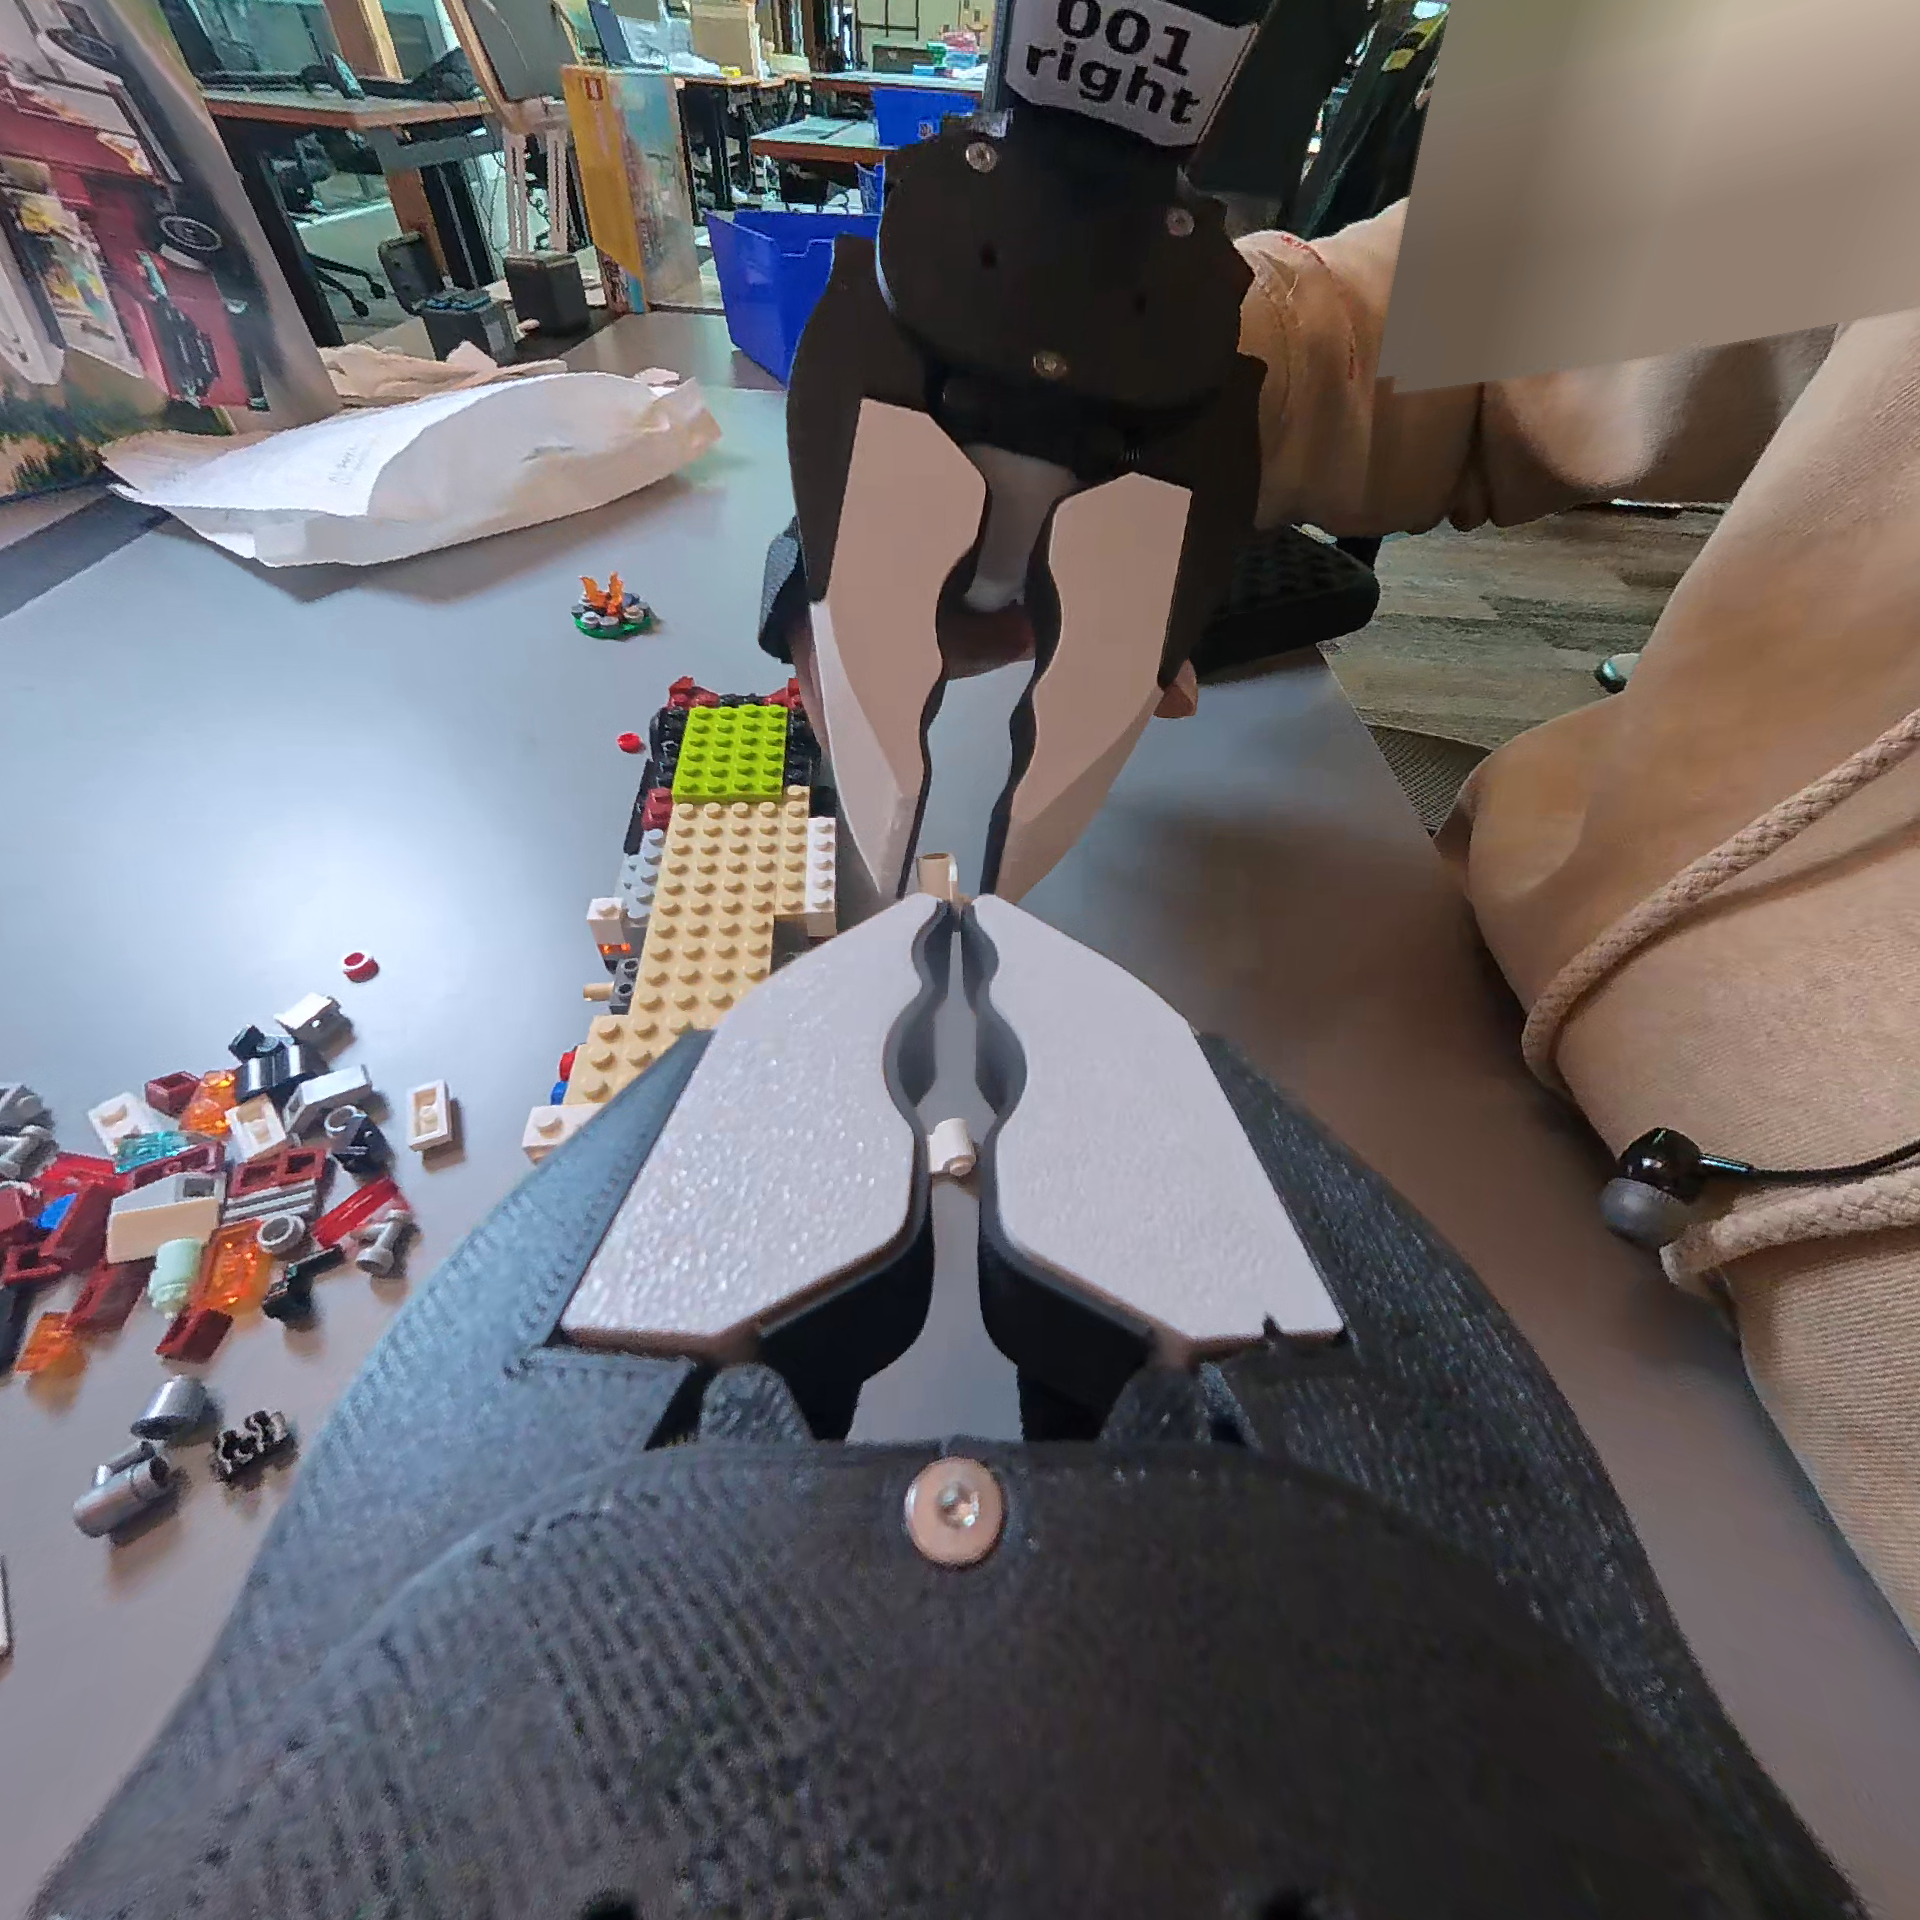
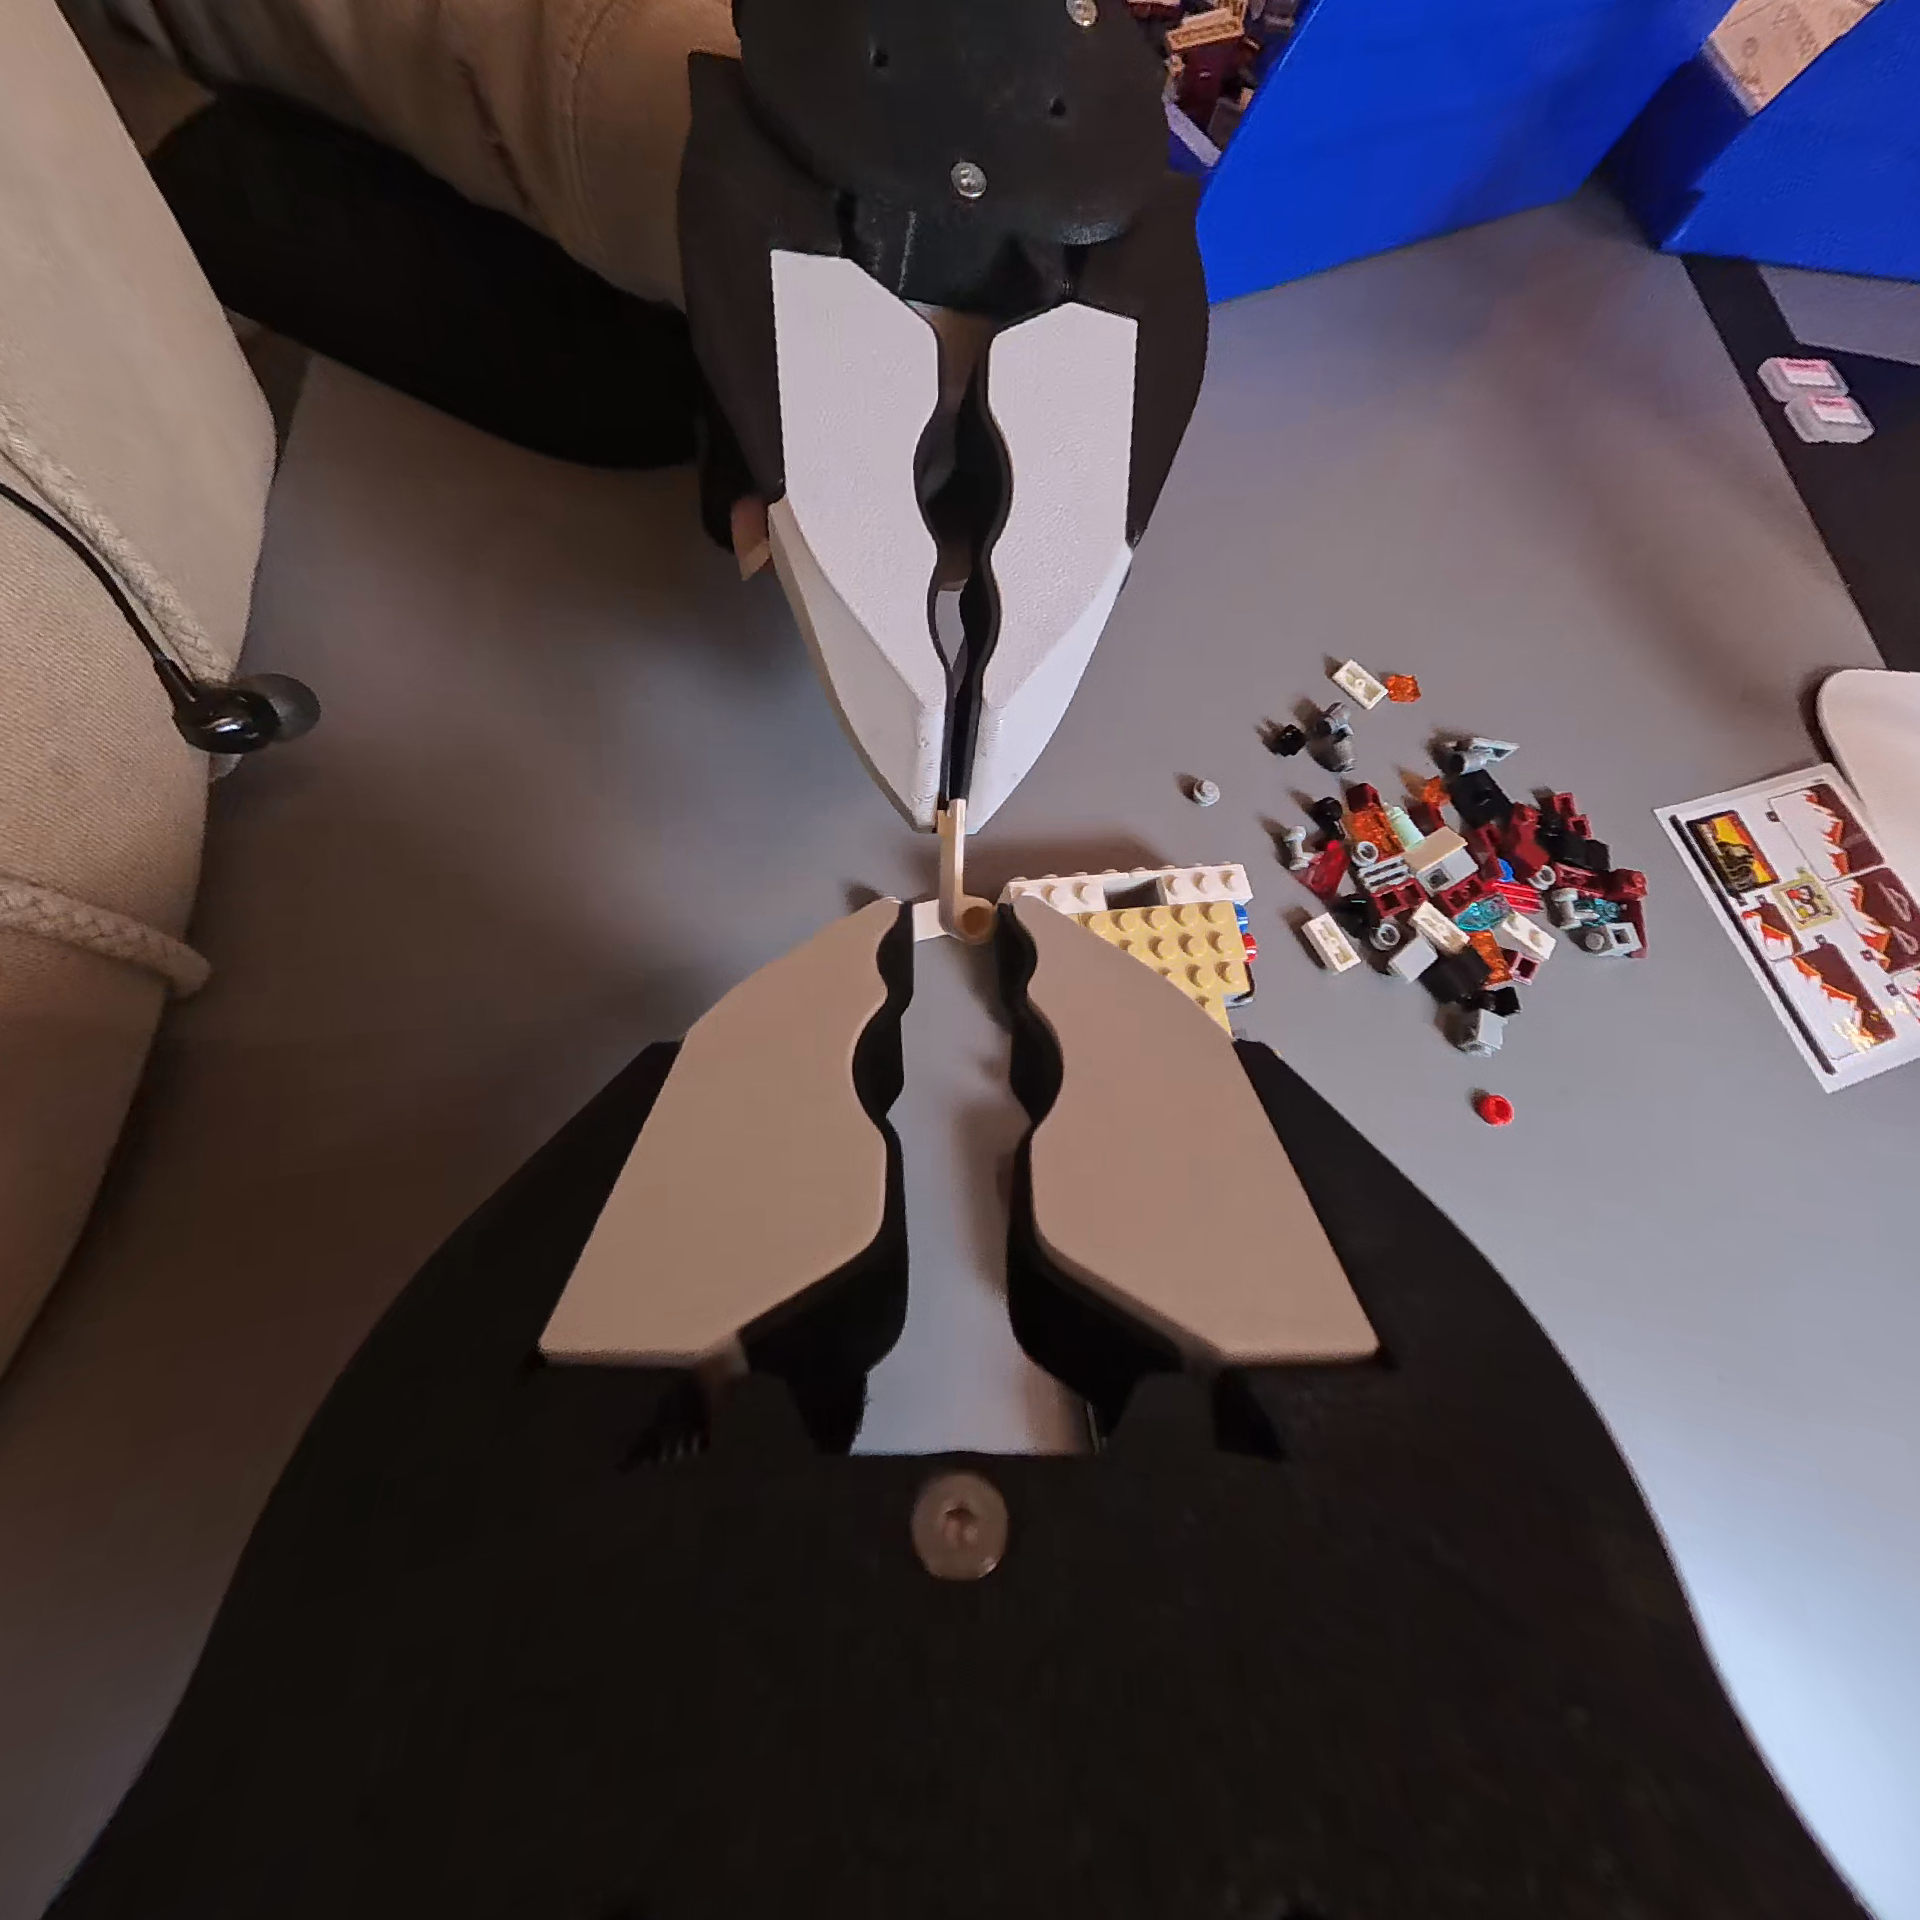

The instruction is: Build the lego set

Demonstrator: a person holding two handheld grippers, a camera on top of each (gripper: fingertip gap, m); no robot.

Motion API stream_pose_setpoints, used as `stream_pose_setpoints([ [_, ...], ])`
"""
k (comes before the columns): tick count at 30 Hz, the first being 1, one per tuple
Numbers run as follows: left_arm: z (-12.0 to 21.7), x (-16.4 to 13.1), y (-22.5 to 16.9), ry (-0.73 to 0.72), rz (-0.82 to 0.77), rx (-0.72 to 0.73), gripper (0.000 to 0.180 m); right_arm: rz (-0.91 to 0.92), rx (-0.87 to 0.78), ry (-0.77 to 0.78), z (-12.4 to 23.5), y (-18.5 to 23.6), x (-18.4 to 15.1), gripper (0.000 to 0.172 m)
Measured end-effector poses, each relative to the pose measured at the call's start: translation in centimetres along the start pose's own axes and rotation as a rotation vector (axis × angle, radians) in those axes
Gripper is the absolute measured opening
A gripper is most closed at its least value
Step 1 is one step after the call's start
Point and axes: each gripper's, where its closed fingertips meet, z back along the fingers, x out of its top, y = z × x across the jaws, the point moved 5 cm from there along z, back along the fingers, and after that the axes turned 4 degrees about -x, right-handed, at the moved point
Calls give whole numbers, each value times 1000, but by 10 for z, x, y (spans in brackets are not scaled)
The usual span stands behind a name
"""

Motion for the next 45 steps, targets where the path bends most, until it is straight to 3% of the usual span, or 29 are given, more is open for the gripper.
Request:
stream_pose_setpoints([
  [8,1,-8,8,71,-18,68,6,33,-7,57,-4,-7,-3,8],
  [11,3,-21,23,192,-9,159,41,66,-11,148,-7,-14,-13,8],
  [19,-4,-37,42,347,-11,235,74,193,28,336,-25,-17,-19,8],
  [45,-10,-39,46,388,-30,253,69,195,26,413,-32,-14,-16,11],
])
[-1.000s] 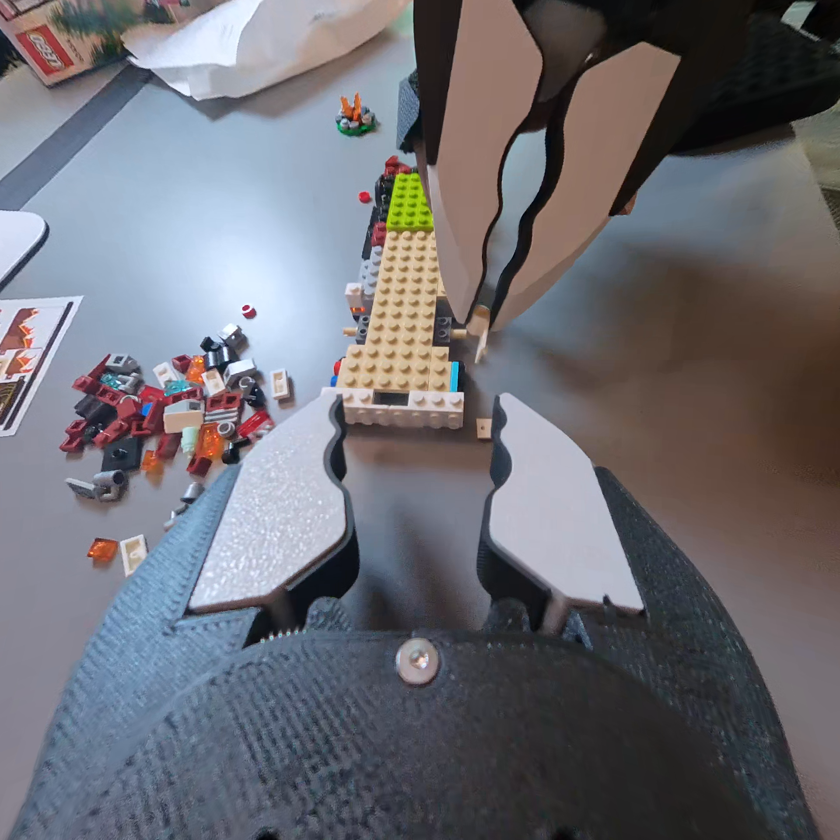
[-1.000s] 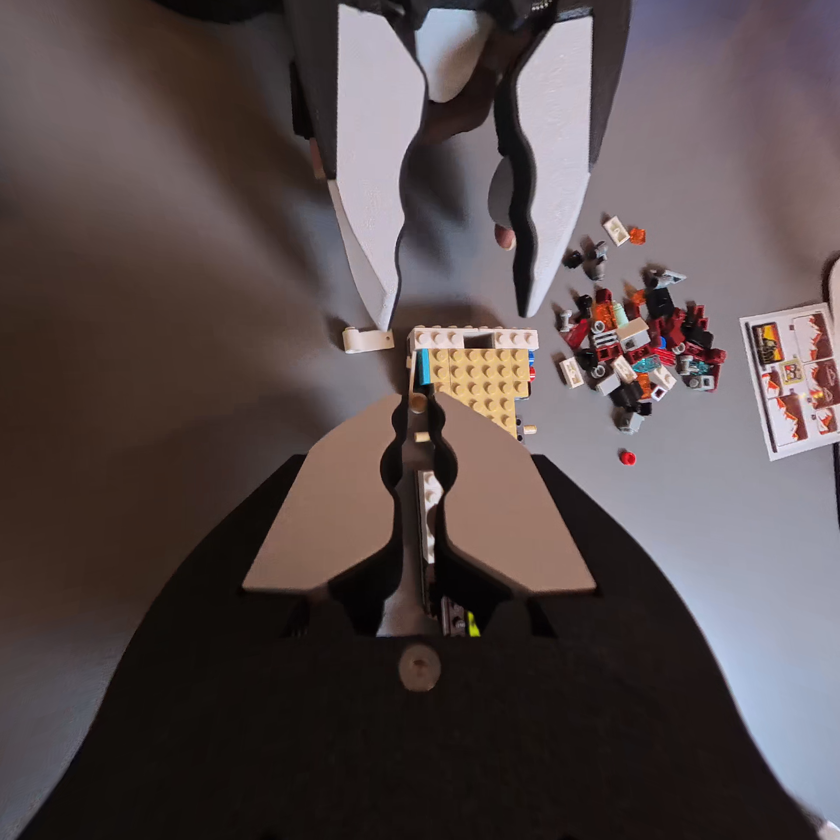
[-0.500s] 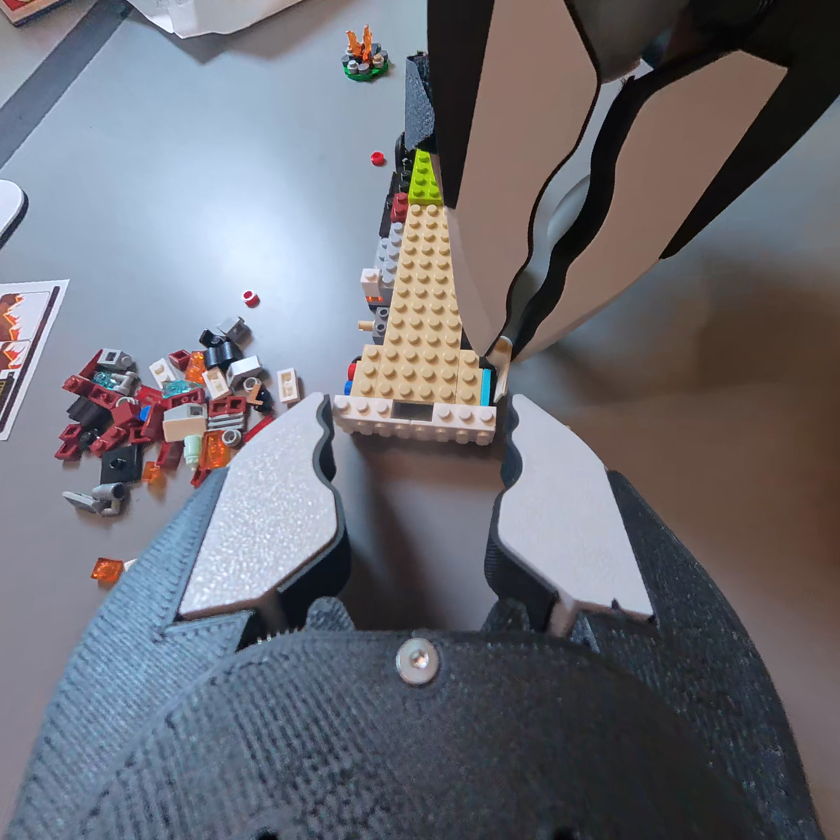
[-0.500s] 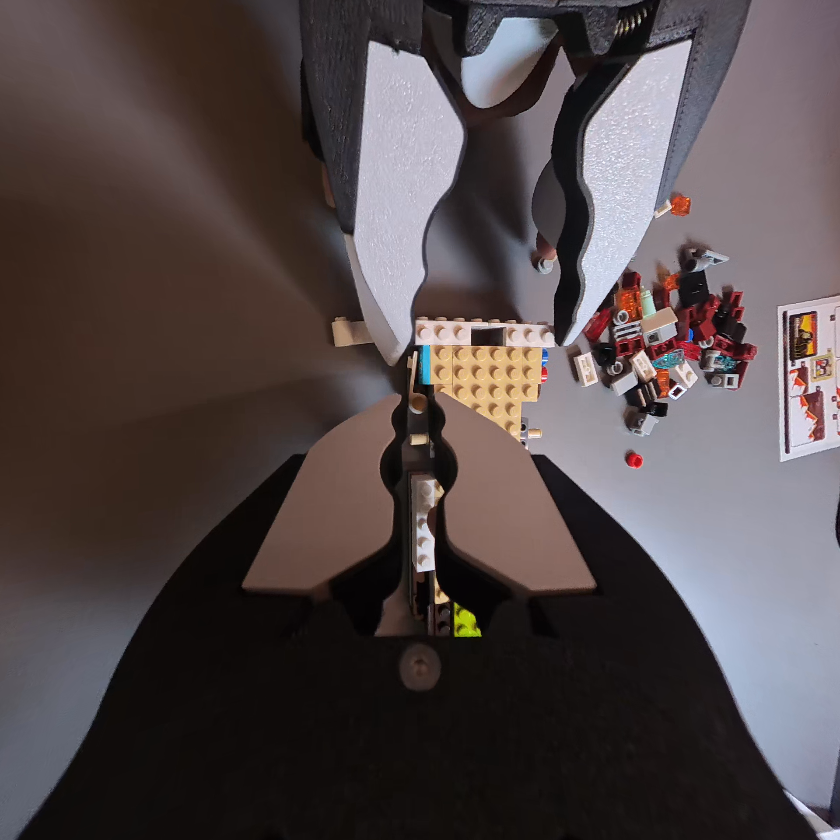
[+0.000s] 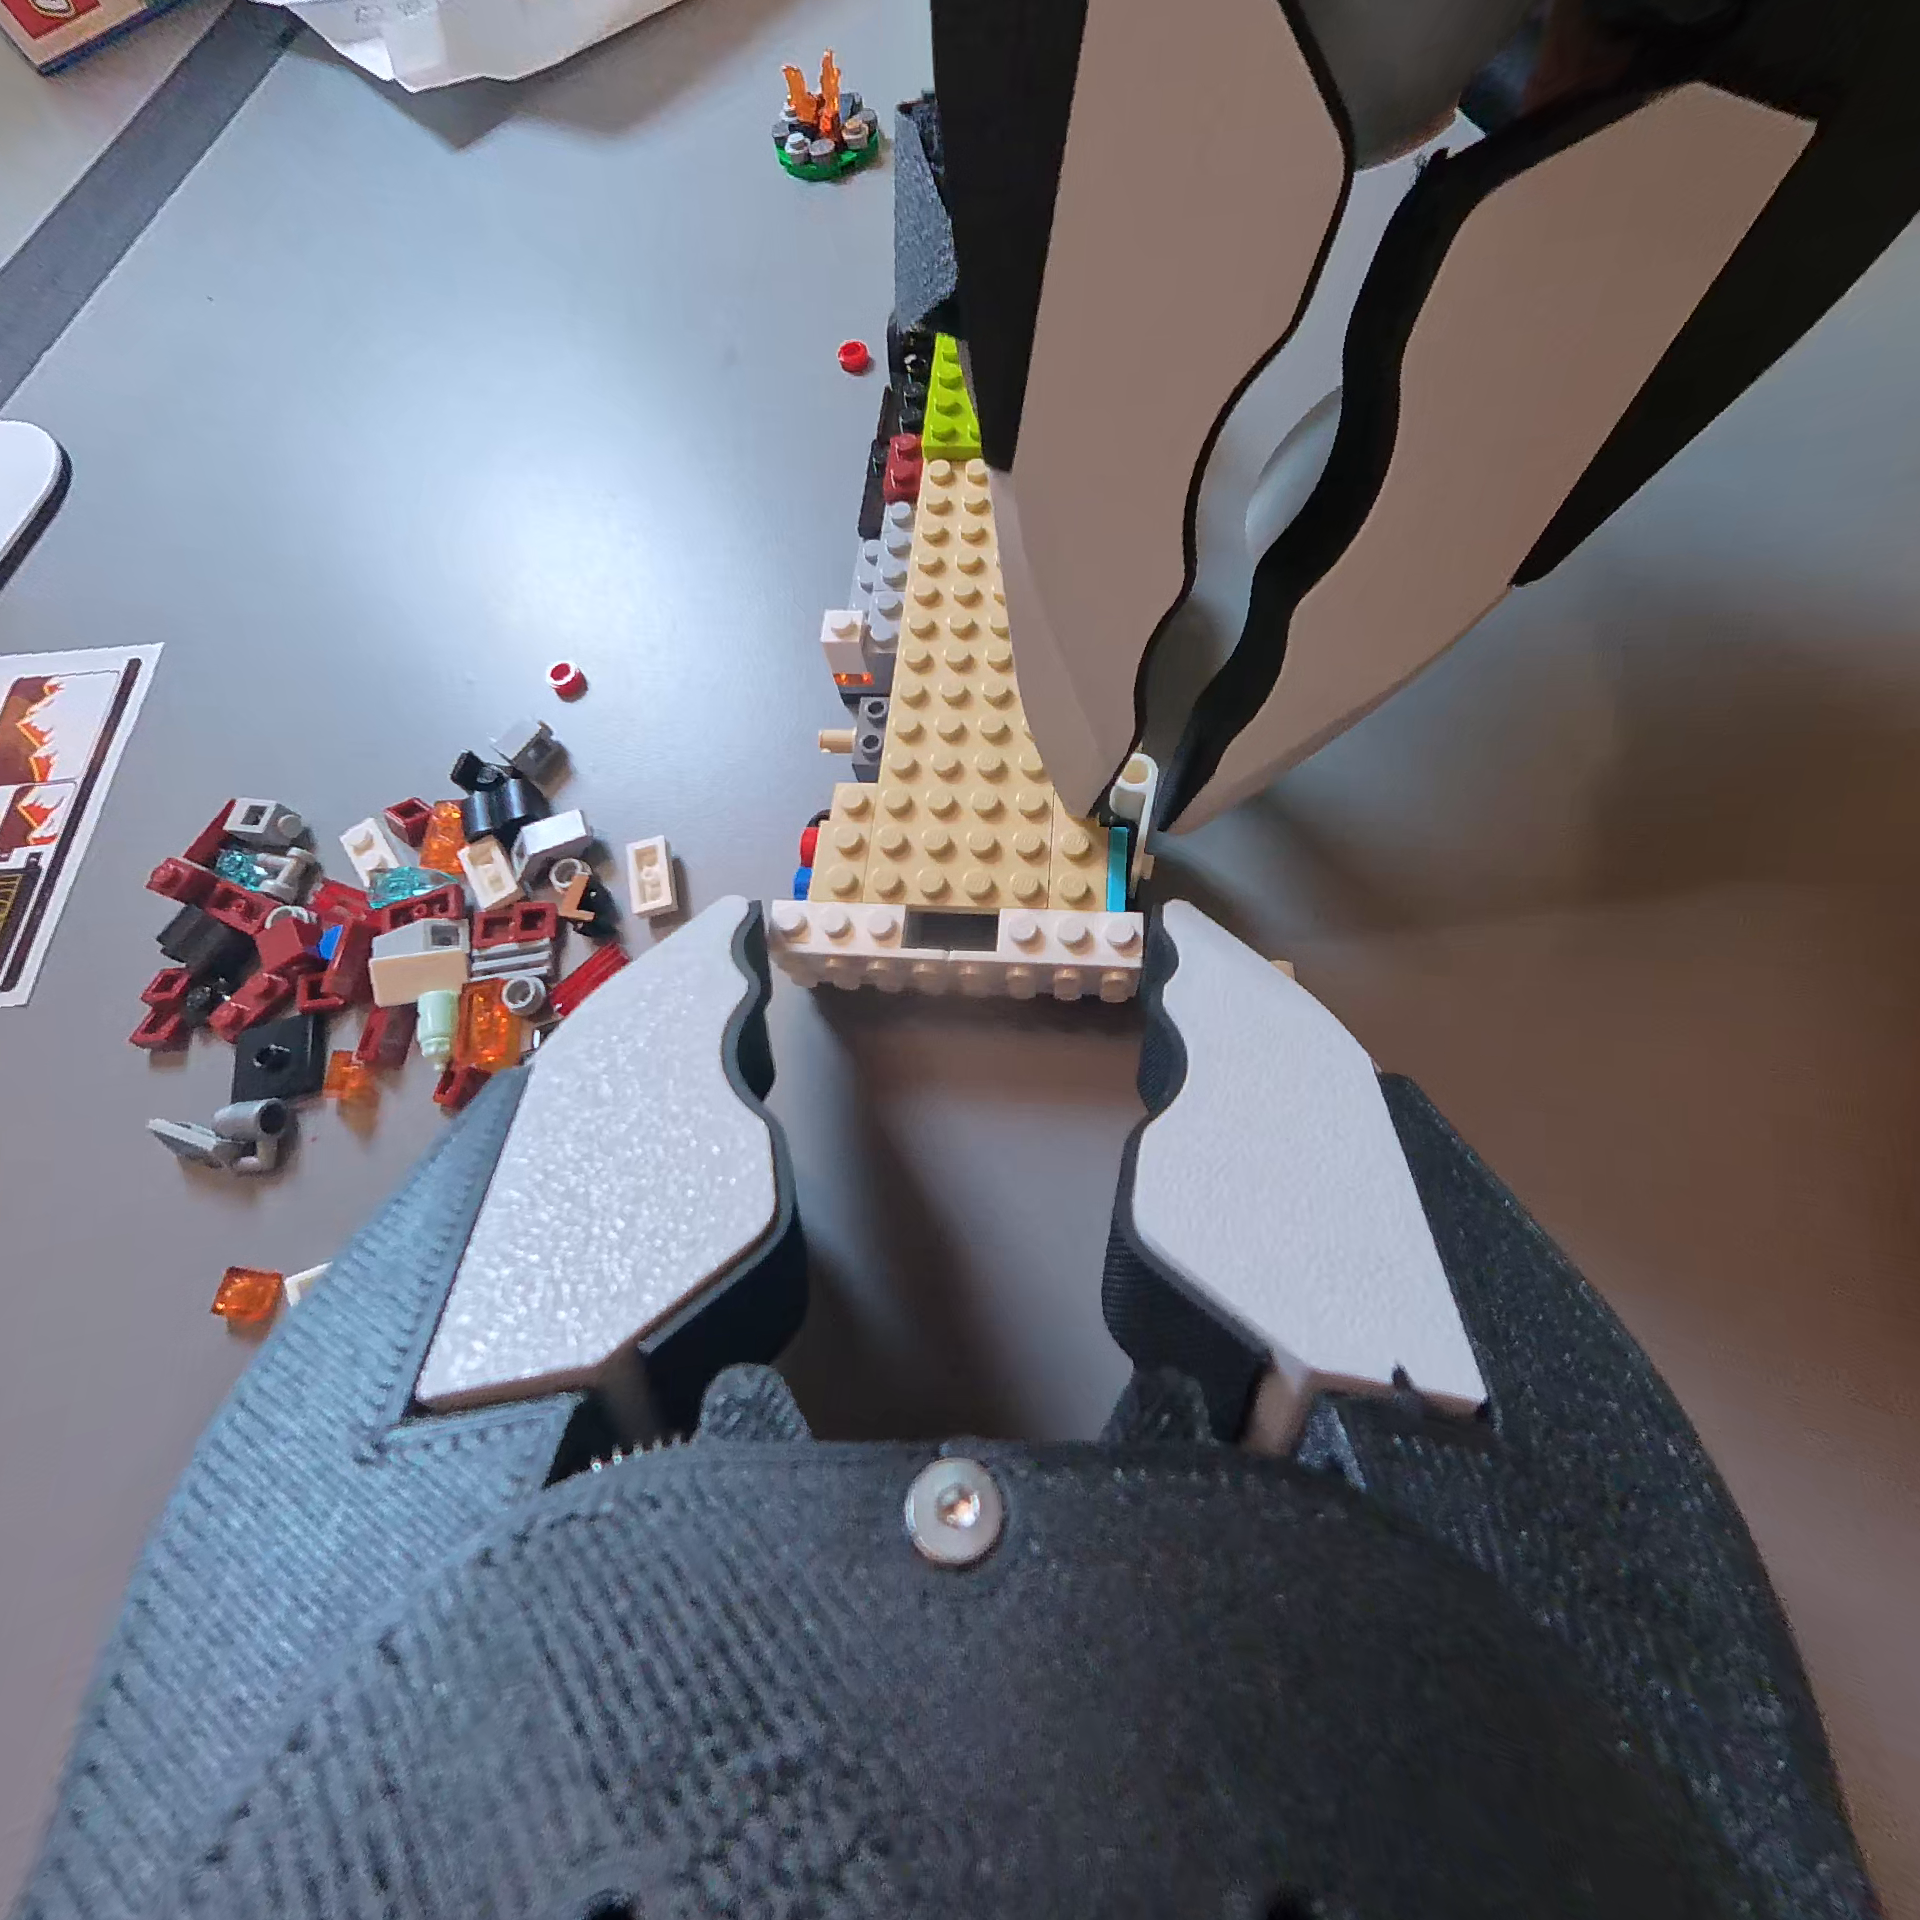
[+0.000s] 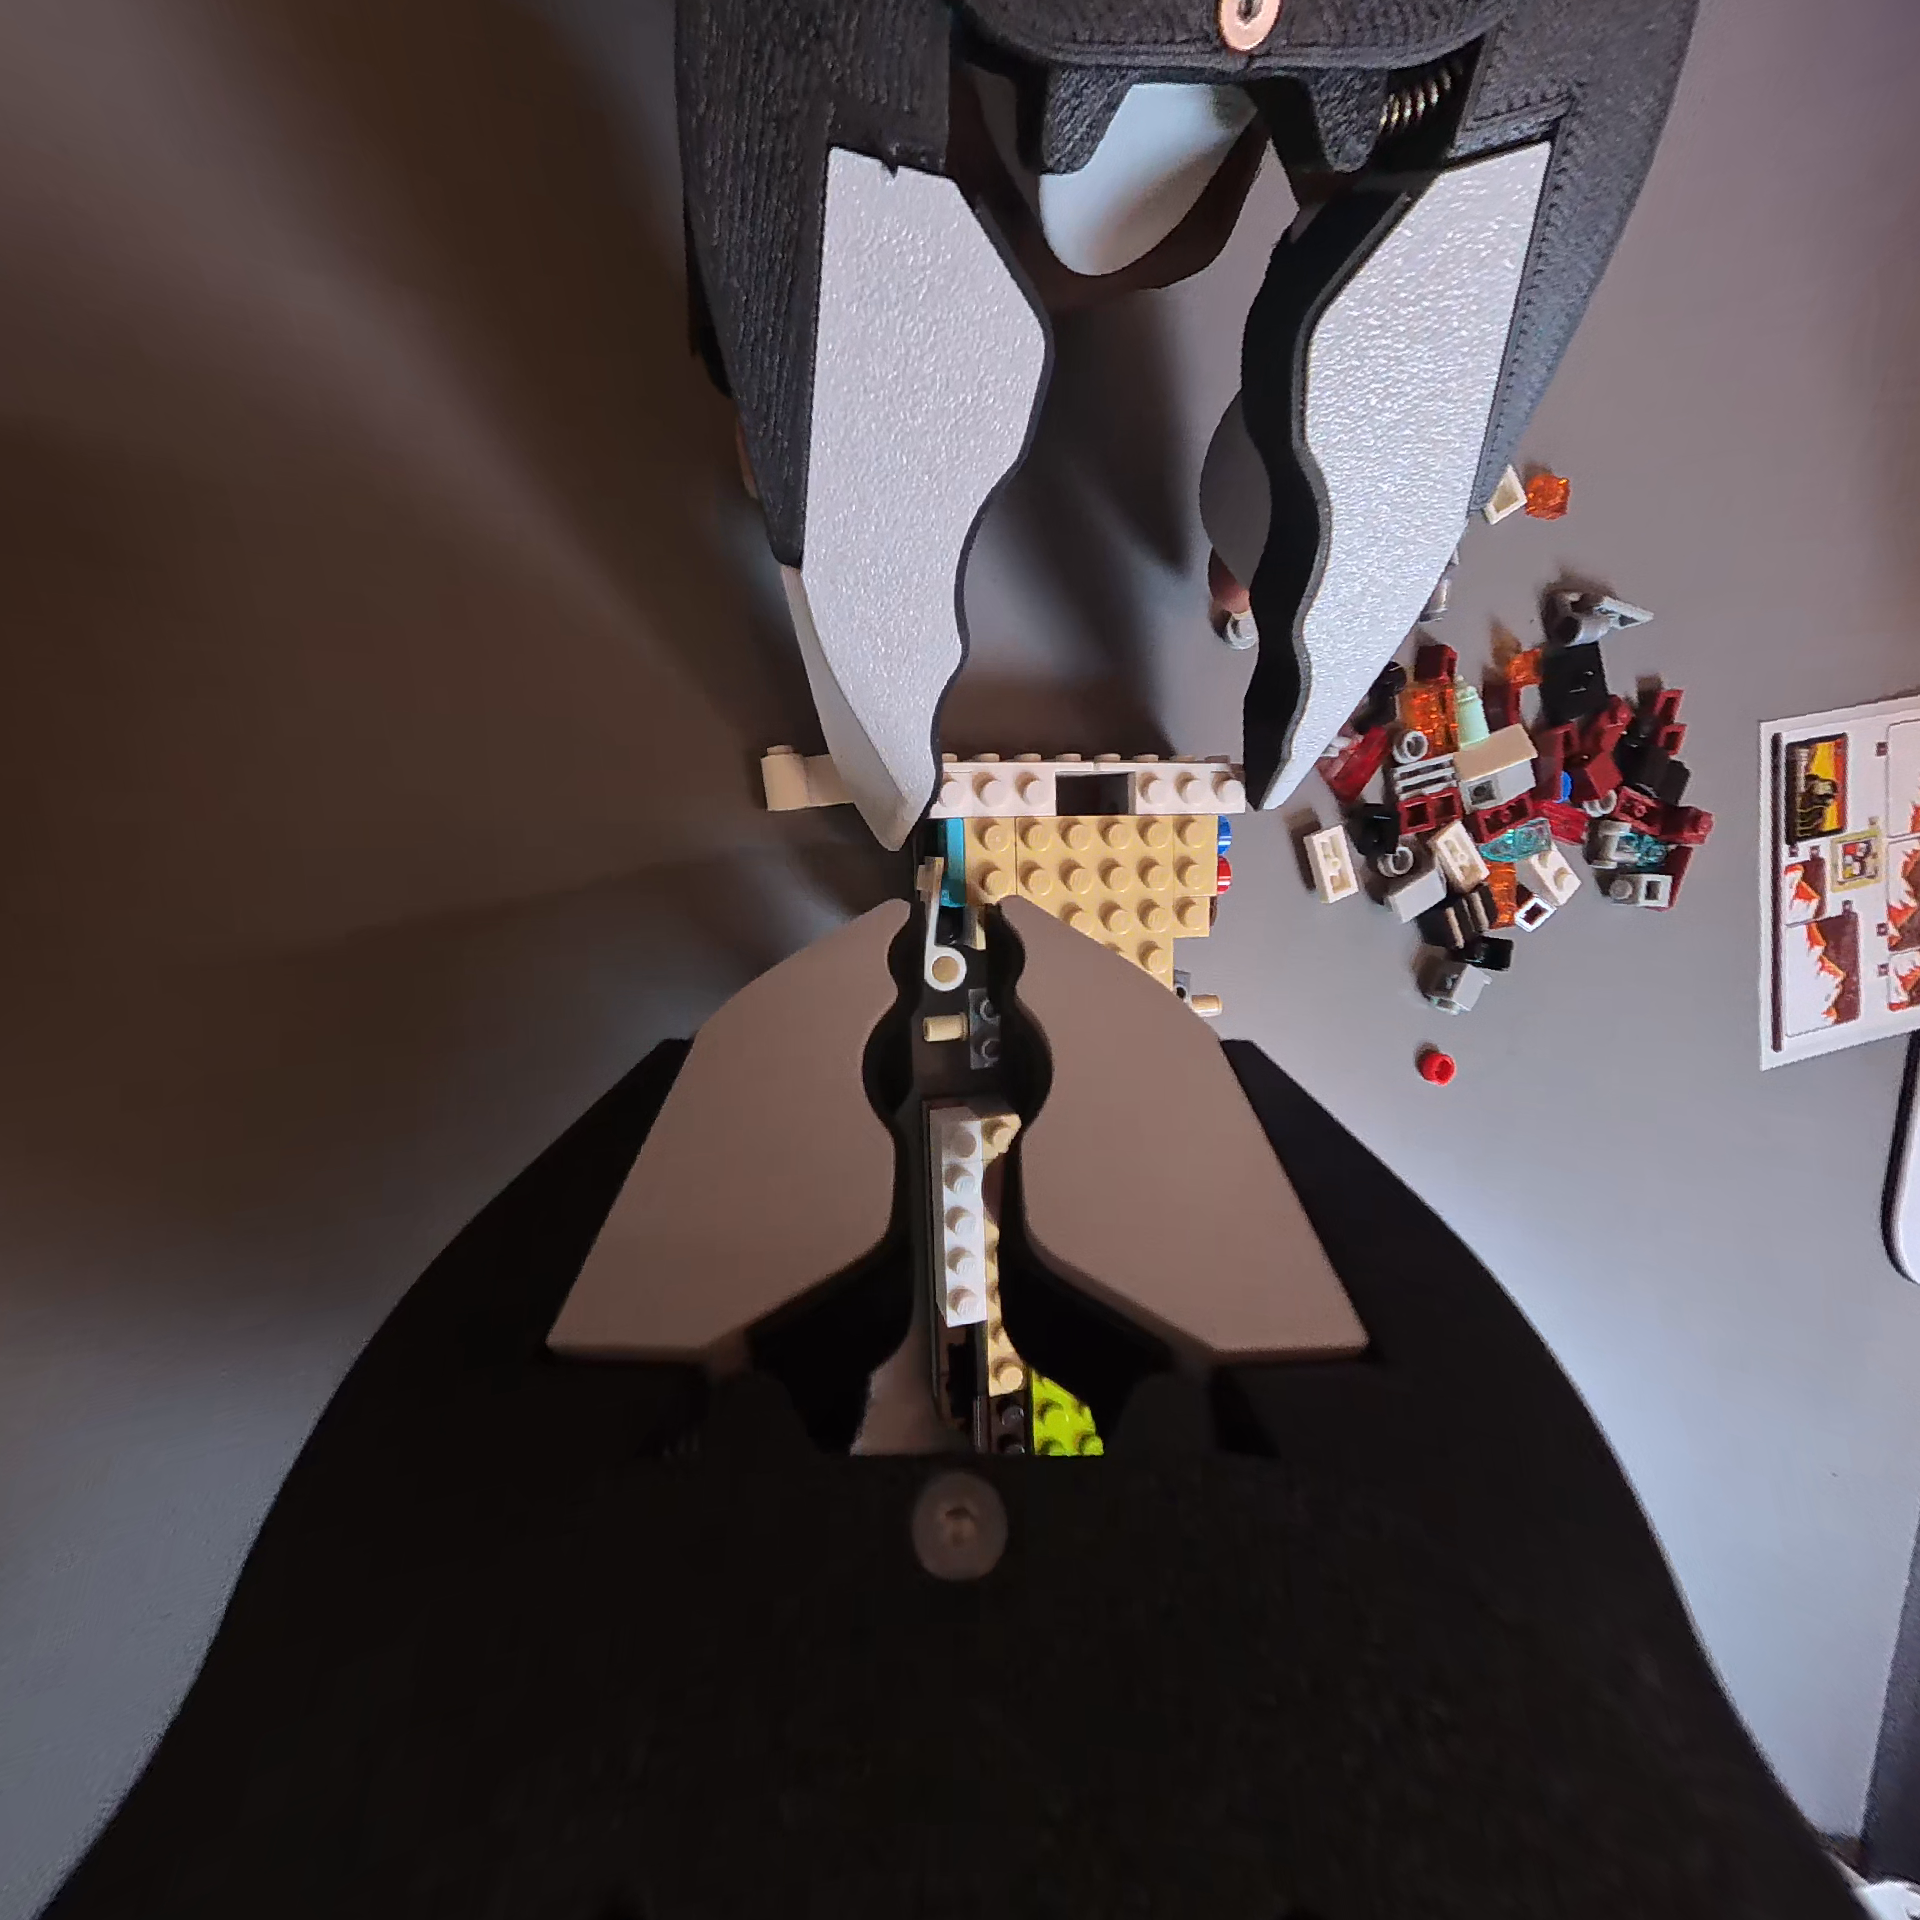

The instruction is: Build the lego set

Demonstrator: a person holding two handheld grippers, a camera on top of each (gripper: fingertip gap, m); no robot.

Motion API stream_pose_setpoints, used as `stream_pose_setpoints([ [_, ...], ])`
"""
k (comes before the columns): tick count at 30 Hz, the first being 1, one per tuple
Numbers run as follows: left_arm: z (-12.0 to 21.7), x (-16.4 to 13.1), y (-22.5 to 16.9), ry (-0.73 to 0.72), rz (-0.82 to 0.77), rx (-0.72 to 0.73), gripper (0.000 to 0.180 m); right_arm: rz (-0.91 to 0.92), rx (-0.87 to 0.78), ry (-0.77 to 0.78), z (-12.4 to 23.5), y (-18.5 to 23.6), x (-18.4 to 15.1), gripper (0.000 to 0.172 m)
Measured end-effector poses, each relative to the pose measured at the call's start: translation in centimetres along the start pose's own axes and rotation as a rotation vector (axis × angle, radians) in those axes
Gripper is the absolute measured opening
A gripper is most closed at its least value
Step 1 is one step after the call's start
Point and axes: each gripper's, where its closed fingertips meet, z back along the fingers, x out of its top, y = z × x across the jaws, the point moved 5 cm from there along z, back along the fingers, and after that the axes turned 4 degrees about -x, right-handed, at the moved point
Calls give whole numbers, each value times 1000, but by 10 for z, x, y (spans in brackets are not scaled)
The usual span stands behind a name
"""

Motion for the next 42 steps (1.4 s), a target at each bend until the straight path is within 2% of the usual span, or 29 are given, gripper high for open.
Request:
stream_pose_setpoints([
  [11,0,0,-1,3,-2,-1,71,35,-35,-31,-2,1,3,9],
  [26,0,-1,-2,7,-5,-2,73,78,-85,-124,-5,-2,7,22],
  [42,0,-3,-1,19,-2,7,70,62,-86,-156,-5,-1,6,27],
])
